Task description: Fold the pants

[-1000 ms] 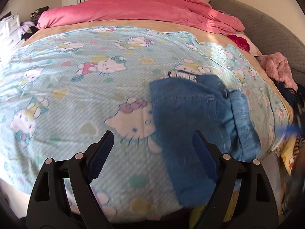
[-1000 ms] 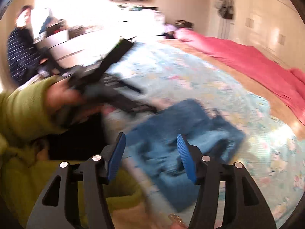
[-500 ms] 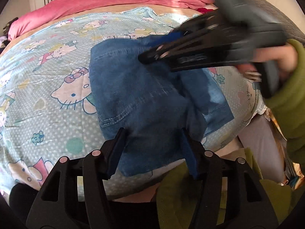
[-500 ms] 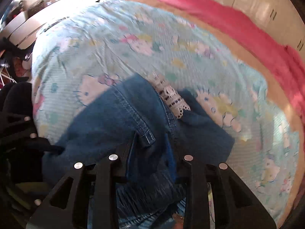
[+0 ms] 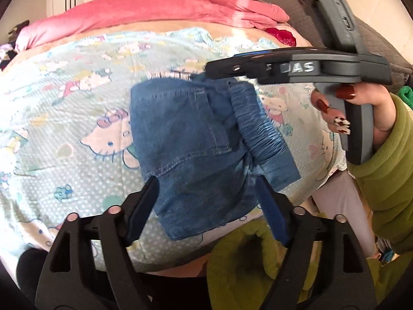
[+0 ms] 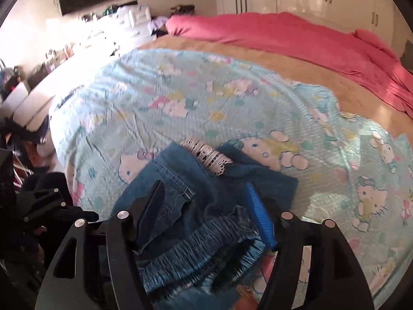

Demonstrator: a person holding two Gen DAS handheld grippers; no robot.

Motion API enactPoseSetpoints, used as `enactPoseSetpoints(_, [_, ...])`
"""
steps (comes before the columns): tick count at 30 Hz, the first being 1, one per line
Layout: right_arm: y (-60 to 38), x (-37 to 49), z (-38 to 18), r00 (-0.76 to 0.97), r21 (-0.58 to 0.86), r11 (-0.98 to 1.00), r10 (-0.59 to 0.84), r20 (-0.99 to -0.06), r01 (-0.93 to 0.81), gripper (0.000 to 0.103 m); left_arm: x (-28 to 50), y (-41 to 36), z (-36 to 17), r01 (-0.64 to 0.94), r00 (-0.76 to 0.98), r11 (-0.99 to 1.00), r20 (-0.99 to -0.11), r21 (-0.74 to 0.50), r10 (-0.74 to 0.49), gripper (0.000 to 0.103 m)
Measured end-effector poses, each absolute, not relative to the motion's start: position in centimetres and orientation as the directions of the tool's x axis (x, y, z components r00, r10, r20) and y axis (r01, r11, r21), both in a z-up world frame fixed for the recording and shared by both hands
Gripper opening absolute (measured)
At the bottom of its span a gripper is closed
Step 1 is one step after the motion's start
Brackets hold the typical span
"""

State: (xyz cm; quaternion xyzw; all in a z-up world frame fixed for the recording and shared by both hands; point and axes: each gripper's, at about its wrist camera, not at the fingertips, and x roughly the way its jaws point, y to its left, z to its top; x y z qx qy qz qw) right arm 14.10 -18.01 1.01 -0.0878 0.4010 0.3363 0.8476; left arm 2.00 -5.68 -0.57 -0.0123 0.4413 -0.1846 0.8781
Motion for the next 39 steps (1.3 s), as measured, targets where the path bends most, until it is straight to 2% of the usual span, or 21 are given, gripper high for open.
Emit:
enactPoseSetpoints(1, [-18.7,13.8,1.5,0.464,0.130,0.762,0.509,-0.725,-0.634,0.066,1.8,-5.8,-0.4,0.313,0.550,0.934,-0.768,-0.175,-0.328,0.079])
enactPoseSetpoints(2, [-19.2,13.4,1.9,0.475,0.135,0.766,0.514,-0.714,-0.628,0.075,1.7,-5.9,-0.1,0.312,0.556,0.935,-0.766,-0.168,-0.323,0.082])
enactPoseSetpoints(3, [-19.4,13.4,2.1,0.484,0.135,0.770,0.515,-0.707,-0.623,0.078,1.5,-5.9,0.2,0.308,0.565,0.938,-0.762,-0.159,-0.315,0.087])
enactPoseSetpoints(6, [-20.8,12.6,3.0,0.508,0.138,0.775,0.526,-0.681,-0.617,0.078,1.3,-6.1,1.1,0.293,0.591,0.947,-0.753,-0.134,-0.289,0.093])
enactPoseSetpoints(7, [-21.2,12.3,3.3,0.518,0.138,0.777,0.528,-0.673,-0.614,0.078,1.1,-6.1,1.4,0.292,0.600,0.948,-0.748,-0.125,-0.283,0.093])
enactPoseSetpoints(10, [-22.3,11.5,4.2,0.549,0.134,0.788,0.529,-0.647,-0.601,0.090,1.0,-5.8,2.1,0.283,0.618,0.952,-0.738,-0.113,-0.272,0.093])
enactPoseSetpoints(26, [-26.5,8.2,6.4,0.651,0.106,0.830,0.502,-0.570,-0.547,0.095,1.3,-5.3,3.6,0.202,0.684,0.978,-0.707,-0.056,-0.182,0.094])
enactPoseSetpoints(39, [-28.0,8.6,3.5,0.637,0.130,0.866,0.450,-0.626,-0.484,0.095,2.2,-4.2,2.5,0.138,0.673,0.989,-0.726,-0.061,-0.139,0.094])
